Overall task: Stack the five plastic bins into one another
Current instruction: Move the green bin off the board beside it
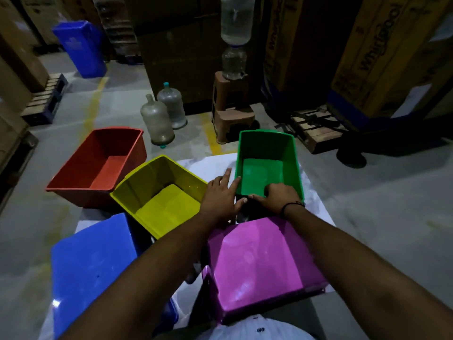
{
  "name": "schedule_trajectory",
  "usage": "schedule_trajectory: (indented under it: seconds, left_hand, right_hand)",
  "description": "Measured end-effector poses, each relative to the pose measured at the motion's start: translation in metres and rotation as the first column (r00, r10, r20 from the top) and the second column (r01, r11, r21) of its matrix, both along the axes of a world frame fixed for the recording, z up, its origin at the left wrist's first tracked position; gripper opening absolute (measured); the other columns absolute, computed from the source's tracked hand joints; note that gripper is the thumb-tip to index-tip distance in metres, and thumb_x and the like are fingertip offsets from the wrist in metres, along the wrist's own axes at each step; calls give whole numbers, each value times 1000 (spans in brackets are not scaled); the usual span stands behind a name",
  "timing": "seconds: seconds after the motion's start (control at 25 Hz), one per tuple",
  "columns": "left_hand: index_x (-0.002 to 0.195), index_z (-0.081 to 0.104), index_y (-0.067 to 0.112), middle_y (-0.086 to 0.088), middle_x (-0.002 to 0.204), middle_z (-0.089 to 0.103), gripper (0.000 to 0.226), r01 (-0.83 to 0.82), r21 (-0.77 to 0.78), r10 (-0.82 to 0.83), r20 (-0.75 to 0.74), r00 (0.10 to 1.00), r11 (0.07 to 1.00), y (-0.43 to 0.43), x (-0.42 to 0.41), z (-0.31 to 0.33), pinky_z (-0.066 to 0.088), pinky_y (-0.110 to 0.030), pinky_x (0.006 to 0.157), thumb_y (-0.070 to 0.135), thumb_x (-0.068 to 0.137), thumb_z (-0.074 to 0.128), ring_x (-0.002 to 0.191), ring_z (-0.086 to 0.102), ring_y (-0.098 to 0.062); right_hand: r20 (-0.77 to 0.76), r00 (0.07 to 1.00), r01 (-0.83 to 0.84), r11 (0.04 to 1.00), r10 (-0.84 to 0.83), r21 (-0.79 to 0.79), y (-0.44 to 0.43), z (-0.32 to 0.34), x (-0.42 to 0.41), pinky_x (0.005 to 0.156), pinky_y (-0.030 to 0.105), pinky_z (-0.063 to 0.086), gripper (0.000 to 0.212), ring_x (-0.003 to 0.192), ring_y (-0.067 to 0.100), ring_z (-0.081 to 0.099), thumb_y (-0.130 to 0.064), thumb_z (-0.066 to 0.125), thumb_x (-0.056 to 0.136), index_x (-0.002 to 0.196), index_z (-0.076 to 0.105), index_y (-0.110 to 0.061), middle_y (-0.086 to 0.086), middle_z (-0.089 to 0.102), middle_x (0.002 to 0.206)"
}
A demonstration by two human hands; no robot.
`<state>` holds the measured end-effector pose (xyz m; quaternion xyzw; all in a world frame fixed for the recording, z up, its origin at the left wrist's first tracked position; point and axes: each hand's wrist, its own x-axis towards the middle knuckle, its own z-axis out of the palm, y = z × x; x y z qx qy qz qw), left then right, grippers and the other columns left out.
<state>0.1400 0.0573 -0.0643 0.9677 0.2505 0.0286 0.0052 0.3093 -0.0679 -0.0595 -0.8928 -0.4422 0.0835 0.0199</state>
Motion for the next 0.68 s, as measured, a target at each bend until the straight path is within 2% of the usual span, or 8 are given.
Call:
schedule_trajectory:
  seconds: [0.08,0.16,0.24,0.36,0.48,0.56,0.64,0.68]
  left_hand:
    - [145,48,21,-16,154,41,64,11,1,-11,21,1000,1000,-6,5,2,42,-45,97,55,91,51,124,51,-38]
    - [123,60,17,-16,125,56,45,0,-27,3,102,995,1000,-16,12,5,47,-43,83,46,90,55,108,58,-38]
    - [109,61,13,-16,110,62,32,-55,-178,82,147,986,983,-30,22,10,48,-42,76,40,93,55,100,63,-39]
    - [112,60,9,-19,109,68,33,-172,-401,220,76,973,900,-53,40,6,51,-41,77,36,94,53,104,66,-41]
    - [116,58,8,-21,111,69,38,-219,-455,271,52,961,863,-60,52,1,51,-42,80,36,91,52,108,65,-42]
    - [120,57,7,-23,112,69,44,-240,-436,289,49,956,867,-44,58,2,53,-43,82,38,90,53,110,65,-44]
    - [120,61,10,-22,114,70,45,-305,-434,347,18,938,847,-18,64,6,54,-43,86,39,85,56,112,64,-44]
    - [119,64,11,-21,115,70,45,-352,-421,381,-16,924,836,-4,67,9,54,-43,89,35,82,57,114,64,-43]
  right_hand:
    - [-149,988,48,996,-35,81,10,-6,-4,67,35,49,60,84,33,66,-72,50,85,79,68,-14,11,70,85]
    - [-267,963,66,985,-21,162,15,-11,-5,73,34,49,40,91,31,67,-52,60,90,87,73,-14,12,74,94]
    - [-342,939,103,967,-17,234,15,-14,-4,76,31,47,24,94,29,68,-35,64,91,90,75,-13,11,76,96]
    - [-400,916,148,947,-22,285,11,-20,-1,77,27,45,15,95,25,69,-22,65,90,93,77,-13,10,77,97]
    - [-385,922,67,966,35,249,6,-26,14,81,25,45,17,100,24,68,-18,63,90,98,77,-14,8,77,102]
    - [-331,939,-16,974,93,228,2,-22,25,86,32,51,19,100,27,69,-24,60,90,98,75,-16,7,76,102]
    - [-168,977,-96,977,129,193,-7,-18,43,96,41,47,28,101,27,68,-39,54,87,97,73,-21,4,76,99]
    - [-49,988,-136,976,146,168,-13,-17,53,103,46,40,34,103,26,66,-45,50,86,97,73,-23,2,75,99]
